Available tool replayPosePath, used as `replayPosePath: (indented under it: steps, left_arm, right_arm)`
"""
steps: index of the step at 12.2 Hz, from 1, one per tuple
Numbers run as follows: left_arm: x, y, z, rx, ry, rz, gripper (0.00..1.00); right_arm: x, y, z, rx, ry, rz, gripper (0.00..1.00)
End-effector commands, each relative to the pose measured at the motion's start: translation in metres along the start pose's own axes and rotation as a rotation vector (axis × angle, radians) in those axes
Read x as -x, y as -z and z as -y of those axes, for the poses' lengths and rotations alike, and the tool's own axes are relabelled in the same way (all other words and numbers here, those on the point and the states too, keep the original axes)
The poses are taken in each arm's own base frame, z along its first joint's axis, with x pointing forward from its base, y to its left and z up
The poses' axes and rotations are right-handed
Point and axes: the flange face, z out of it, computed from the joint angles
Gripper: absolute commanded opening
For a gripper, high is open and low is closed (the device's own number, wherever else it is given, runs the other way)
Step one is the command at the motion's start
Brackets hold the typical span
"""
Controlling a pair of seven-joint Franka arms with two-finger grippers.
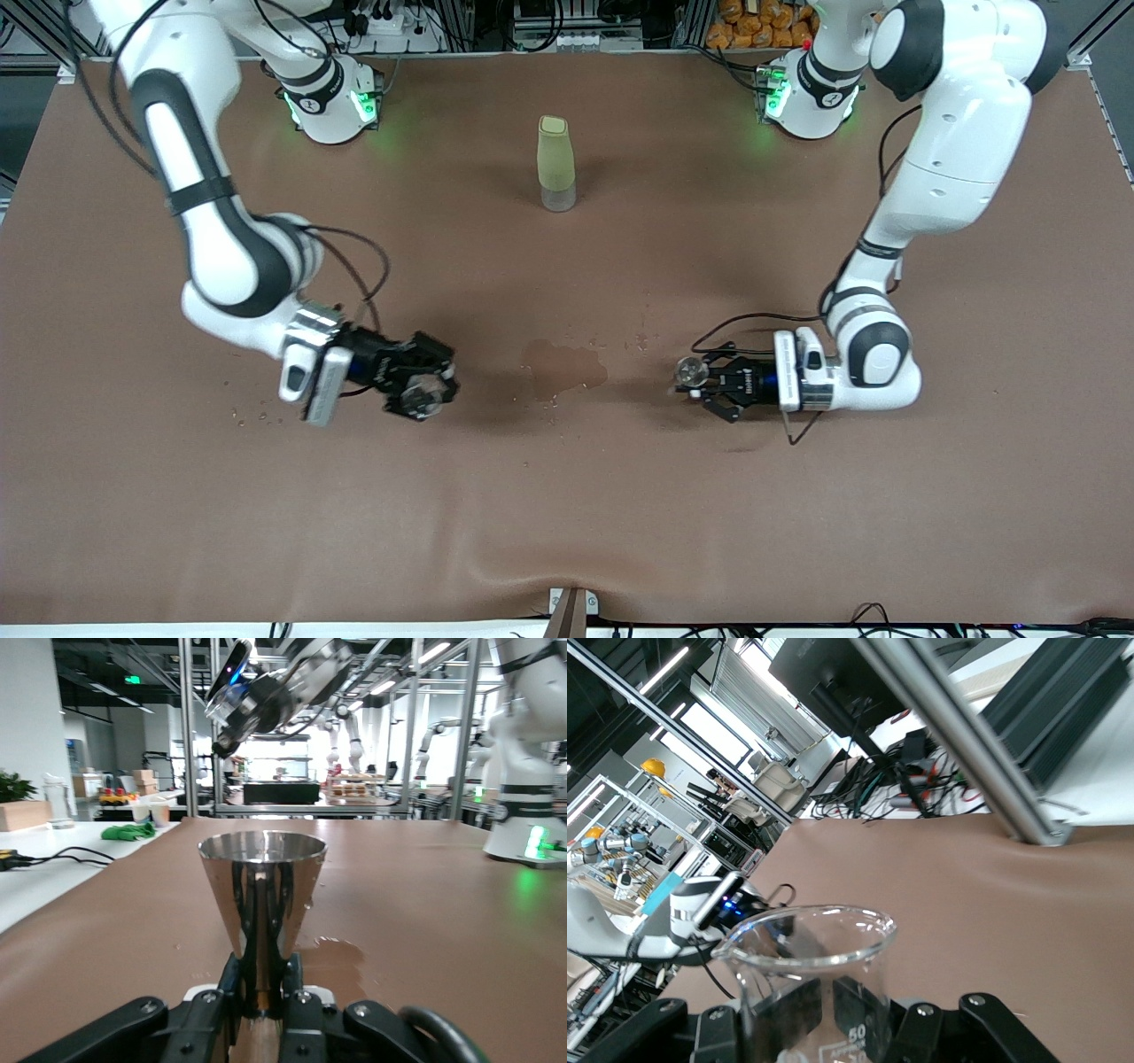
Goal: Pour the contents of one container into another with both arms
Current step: 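Level the beaker and move both grippers apart toward their sides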
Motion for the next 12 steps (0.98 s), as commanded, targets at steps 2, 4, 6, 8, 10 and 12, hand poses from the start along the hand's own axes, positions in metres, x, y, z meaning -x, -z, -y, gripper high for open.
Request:
replayPosePath:
  steps: [2,4,6,8,10,12]
  left_arm:
    - [-0.001,0.057,-0.012,0.057,0.042,-0.037,0.0]
    - [0.004,0.094,-0.017,0.083,0.064,0.0,0.0]
    - [0.008,0.126,-0.021,0.099,0.061,0.041,0.0]
    - [0.016,0.156,-0.032,0.113,0.078,0.025,0.0]
    - [0.022,0.194,-0.041,0.124,0.087,0.074,0.0]
    - [0.033,0.216,-0.051,0.125,0.092,0.079,0.0]
  right_arm:
    - [0.014,0.073,-0.086,-0.06,0.086,0.065,0.0]
    - [0.017,0.115,-0.12,-0.058,0.136,0.119,0.0]
    - [0.032,0.142,-0.149,-0.06,0.194,0.125,0.0]
    - [0.051,0.174,-0.179,-0.06,0.275,0.097,0.0]
    - [0.071,0.207,-0.206,-0.06,0.325,0.093,0.0]
    - [0.078,0.222,-0.227,-0.096,0.407,0.055,0.0]
